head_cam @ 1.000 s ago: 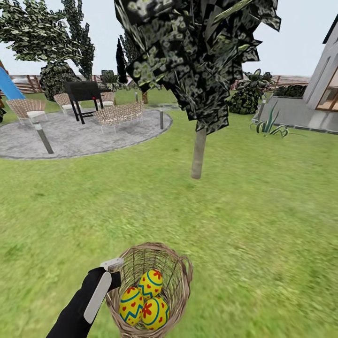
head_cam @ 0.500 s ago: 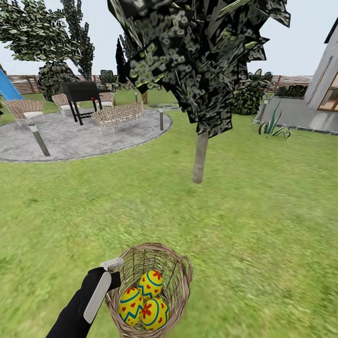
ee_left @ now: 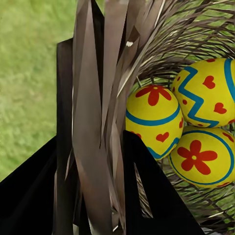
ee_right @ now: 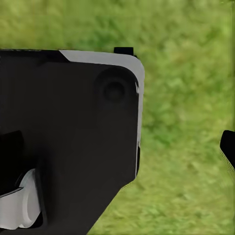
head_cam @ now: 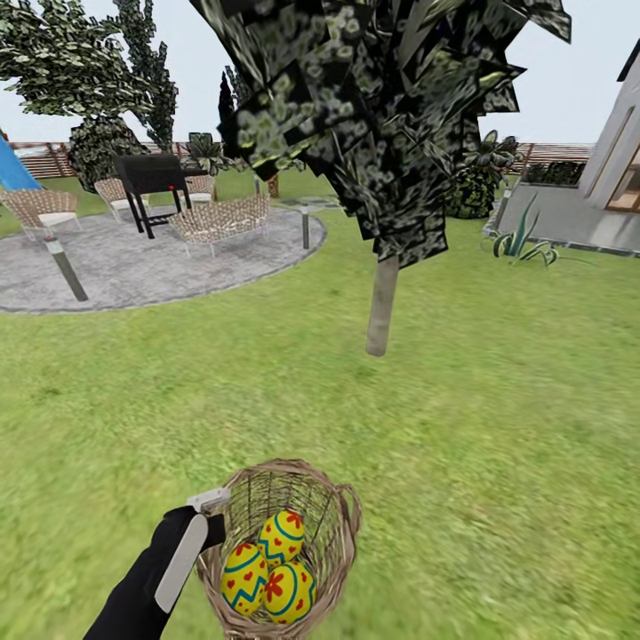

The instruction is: Take the three Easter eggs out of the wicker basket on the lawn in the garden, then place them on the lawn next to a single tree (choose any tree) so that all three eggs are next to the same tree and none are left in the basket.

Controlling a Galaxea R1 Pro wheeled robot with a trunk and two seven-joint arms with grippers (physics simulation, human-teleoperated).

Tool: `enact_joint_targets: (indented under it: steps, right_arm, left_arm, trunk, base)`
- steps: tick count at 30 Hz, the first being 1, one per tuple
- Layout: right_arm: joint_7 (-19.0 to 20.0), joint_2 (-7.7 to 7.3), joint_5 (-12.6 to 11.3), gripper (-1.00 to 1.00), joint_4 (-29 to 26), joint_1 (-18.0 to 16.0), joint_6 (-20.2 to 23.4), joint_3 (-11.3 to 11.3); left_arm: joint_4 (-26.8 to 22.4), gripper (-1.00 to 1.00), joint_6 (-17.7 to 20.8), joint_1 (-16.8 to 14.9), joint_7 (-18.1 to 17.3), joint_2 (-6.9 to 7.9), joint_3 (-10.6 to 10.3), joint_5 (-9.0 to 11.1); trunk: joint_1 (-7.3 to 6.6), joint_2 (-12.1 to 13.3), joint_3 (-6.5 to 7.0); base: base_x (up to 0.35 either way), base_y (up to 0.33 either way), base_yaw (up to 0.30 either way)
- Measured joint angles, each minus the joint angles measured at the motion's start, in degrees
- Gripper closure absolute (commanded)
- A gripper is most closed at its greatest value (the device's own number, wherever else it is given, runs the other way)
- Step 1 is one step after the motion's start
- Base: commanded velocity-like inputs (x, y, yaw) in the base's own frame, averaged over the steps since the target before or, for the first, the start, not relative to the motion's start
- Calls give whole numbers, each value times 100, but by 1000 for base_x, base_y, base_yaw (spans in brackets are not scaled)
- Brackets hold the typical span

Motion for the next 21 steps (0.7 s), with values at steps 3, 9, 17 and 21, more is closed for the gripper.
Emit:
enact_joint_targets:
  steps: [3, 9, 17, 21]
  right_arm:
    - [0, 5, -3, -100, 0, 0, 0, 0]
    - [36, 9, -18, -100, -106, 0, -5, -24]
    - [51, 6, -24, -100, -905, -27, -398, -40]
    - [53, 29, -15, -100, -1018, -79, -490, -30]
  left_arm:
    - [6, 100, 25, 2, -3, -13, -7, 10]
    - [4, 100, 11, 1, -7, -6, -8, 17]
    - [12, 100, 4, 1, -107, -63, -15, 21]
    - [16, 100, 34, 2, -143, -62, -15, -41]
  trunk:
    - [0, 1, -1]
    - [0, 1, 0]
    - [0, 0, 0]
    - [0, 1, 0]
  base:
    - [331, 0, 0]
    - [331, 0, 0]
    - [331, 0, 0]
    - [331, 0, 0]
